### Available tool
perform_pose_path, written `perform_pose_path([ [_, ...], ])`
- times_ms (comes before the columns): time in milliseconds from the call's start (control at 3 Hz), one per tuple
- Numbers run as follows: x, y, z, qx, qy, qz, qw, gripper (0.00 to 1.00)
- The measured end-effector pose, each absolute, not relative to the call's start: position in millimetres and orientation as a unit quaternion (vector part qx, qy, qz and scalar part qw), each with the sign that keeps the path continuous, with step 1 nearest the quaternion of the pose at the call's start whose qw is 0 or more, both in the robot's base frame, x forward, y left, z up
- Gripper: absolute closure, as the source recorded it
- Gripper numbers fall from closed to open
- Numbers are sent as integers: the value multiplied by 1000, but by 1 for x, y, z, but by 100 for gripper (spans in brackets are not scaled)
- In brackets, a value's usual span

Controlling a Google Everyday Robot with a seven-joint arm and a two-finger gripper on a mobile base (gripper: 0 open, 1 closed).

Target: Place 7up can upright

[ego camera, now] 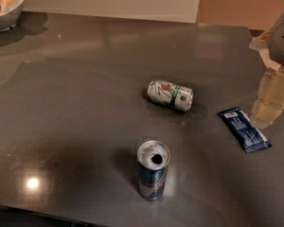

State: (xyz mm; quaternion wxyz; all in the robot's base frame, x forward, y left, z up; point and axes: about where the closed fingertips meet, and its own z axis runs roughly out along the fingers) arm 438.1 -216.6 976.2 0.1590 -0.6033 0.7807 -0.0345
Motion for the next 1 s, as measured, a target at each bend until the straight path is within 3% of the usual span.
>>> perform_pose_path([
  [1000, 464, -194, 973, -603, 783, -31, 150, 0],
])
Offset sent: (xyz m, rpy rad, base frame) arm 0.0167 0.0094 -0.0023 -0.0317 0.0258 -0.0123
